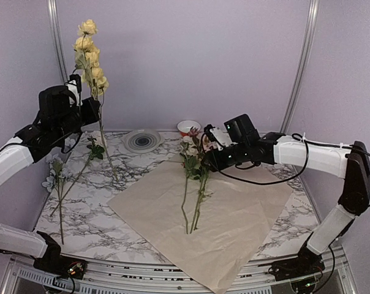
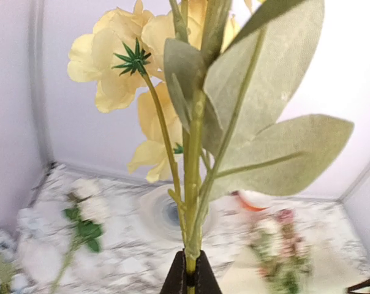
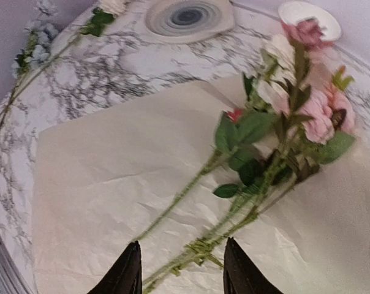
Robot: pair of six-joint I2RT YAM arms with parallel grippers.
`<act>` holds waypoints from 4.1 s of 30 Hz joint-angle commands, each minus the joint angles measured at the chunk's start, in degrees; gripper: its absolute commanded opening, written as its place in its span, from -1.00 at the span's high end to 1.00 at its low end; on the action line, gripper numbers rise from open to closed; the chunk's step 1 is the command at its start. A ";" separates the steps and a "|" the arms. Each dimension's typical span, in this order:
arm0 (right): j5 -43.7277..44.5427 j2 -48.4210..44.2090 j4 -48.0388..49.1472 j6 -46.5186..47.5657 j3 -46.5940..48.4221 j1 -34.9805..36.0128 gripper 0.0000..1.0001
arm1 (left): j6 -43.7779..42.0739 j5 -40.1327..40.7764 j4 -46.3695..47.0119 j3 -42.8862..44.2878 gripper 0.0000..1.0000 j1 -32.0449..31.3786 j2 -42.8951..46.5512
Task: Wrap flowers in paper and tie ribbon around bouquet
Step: Pick up the fake flower from the corner of the board, then pass from the left arm to the right, then place the fake flower on the flattened wrapping paper, then pick up the fake flower from the corner of the board, then pass from the left arm to the right
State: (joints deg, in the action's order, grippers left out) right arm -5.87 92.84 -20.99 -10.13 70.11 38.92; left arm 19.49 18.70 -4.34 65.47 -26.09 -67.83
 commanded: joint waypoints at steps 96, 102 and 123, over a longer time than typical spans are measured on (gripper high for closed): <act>-3.57 -10.67 15.02 -12.60 -15.53 -3.50 0.00 | 0.59 -12.15 -9.69 13.14 1.00 15.61 -19.20; -3.24 -8.13 15.07 -9.88 -9.74 1.05 0.02 | 0.26 -4.97 -11.40 11.42 1.00 12.19 -11.62; -26.05 3.38 36.38 -6.14 7.79 14.61 -0.96 | 10.54 -23.58 31.00 -1.40 1.00 -20.82 -2.17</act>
State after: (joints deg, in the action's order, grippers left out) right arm -29.54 93.62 10.22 -13.78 75.37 54.04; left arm 28.99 -3.66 18.37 62.85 -44.84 -68.69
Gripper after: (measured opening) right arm 0.994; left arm 0.032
